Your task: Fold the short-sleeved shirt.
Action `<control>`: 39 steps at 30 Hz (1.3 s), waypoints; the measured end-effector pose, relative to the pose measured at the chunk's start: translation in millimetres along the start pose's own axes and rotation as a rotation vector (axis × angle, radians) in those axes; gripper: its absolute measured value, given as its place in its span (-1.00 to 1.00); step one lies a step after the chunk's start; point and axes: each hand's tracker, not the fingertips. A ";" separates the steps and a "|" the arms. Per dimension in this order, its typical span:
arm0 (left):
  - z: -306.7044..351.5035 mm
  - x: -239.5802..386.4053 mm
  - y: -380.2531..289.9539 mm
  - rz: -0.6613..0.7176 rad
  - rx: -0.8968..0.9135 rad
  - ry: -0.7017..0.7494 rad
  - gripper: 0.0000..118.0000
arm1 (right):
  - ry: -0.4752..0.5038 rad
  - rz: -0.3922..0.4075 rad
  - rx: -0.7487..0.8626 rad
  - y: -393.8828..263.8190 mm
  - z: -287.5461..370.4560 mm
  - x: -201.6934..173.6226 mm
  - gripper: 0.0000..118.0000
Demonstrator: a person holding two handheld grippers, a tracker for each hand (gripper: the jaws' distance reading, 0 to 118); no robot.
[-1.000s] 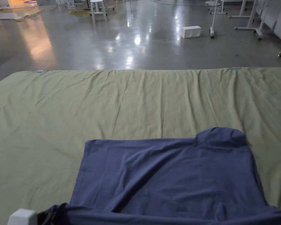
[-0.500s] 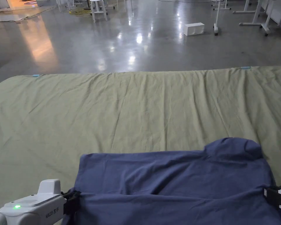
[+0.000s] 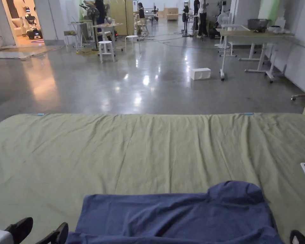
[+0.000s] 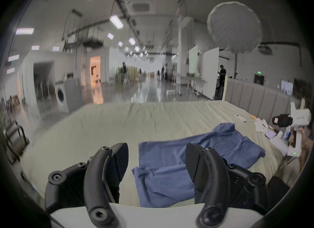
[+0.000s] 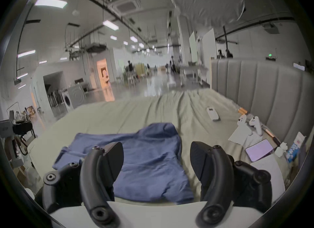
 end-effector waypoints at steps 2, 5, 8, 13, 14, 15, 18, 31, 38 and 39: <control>23.6 23.1 6.9 -0.103 0.042 0.058 0.20 | -0.006 0.056 0.047 -0.7 26.4 -16.3 0.42; 49.7 48.8 10.9 -0.146 0.059 0.079 0.19 | 0.005 0.079 0.045 -4.8 52.5 -39.5 0.35; 71.0 65.7 9.2 -0.100 0.086 0.060 0.04 | 0.016 0.104 0.038 -7.2 70.1 -56.9 -0.10; 91.5 85.1 -3.6 -0.043 0.114 0.028 -0.92 | 0.009 0.145 0.045 -16.4 84.6 -76.6 -1.00; 93.7 85.9 -4.3 -0.049 0.103 0.008 -0.97 | 0.020 0.147 0.056 -17.1 88.0 -79.1 -1.00; 95.1 87.6 -2.5 -0.050 0.097 0.005 -1.00 | 0.040 0.145 0.063 -15.2 90.5 -80.6 -1.00; 97.6 85.8 0.2 -0.061 0.076 0.035 -1.00 | 0.042 0.151 0.077 -12.2 96.1 -87.2 -1.00; 92.9 48.5 -11.6 0.077 0.029 0.046 -1.00 | 0.052 0.076 0.056 -8.3 96.4 -81.7 -1.00; 48.3 7.1 -32.8 0.231 -0.066 0.062 -0.94 | 0.061 0.053 0.000 -21.0 84.3 -78.2 -1.00; 39.0 0.4 -38.9 0.267 -0.095 0.055 -0.72 | 0.064 0.051 -0.012 -23.1 82.6 -77.8 -1.00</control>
